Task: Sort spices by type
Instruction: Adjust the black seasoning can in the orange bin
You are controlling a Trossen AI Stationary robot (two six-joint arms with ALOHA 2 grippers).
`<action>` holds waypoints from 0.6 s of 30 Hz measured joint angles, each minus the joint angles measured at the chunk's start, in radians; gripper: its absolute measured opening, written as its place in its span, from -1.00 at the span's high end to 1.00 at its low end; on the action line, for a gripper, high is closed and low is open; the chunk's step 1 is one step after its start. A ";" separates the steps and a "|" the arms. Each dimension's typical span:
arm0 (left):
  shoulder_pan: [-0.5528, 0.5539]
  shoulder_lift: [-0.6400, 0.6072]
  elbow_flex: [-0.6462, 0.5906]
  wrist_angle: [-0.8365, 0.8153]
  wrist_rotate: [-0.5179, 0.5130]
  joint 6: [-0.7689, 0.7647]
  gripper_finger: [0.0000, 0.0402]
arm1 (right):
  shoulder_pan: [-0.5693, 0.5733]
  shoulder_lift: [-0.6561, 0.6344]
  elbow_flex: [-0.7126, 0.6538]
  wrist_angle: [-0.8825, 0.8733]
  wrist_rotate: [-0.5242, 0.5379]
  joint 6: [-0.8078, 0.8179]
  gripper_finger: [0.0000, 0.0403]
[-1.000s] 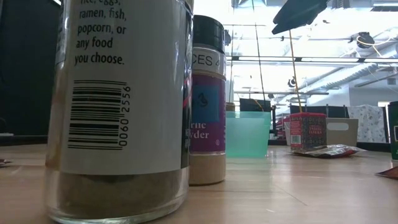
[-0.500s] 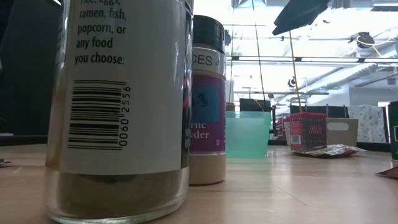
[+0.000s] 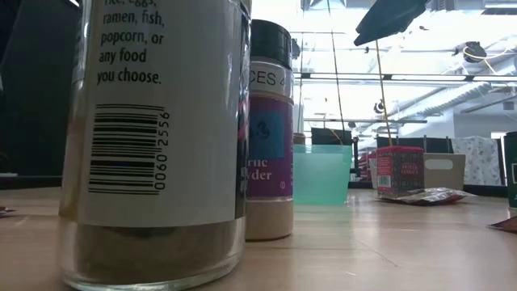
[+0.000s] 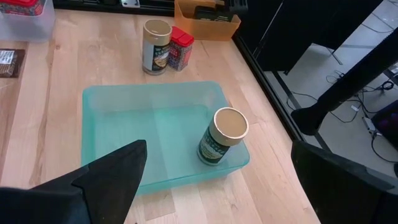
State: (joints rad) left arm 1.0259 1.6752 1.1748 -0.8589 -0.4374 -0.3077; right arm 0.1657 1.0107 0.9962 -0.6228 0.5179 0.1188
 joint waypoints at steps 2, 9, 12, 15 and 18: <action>-0.007 0.000 0.000 0.000 0.002 0.000 0.98 | 0.000 0.000 0.000 0.000 0.000 0.000 -0.91; -0.014 -0.003 0.002 -0.003 0.050 -0.026 0.98 | 0.000 0.000 0.000 0.000 0.000 0.000 -0.91; -0.014 -0.007 0.002 -0.007 0.050 -0.027 0.98 | 0.000 0.000 0.000 0.000 0.000 0.000 -0.91; -0.014 -0.025 -0.001 -0.020 0.047 -0.026 0.98 | 0.000 0.000 0.000 0.000 0.000 0.000 -0.91; -0.015 -0.042 0.003 -0.034 -0.014 -0.026 0.98 | 0.000 0.000 0.000 0.000 0.000 0.000 -0.91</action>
State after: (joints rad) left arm 1.0113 1.6332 1.1782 -0.8927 -0.4512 -0.3334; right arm 0.1657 1.0107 0.9962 -0.6227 0.5181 0.1185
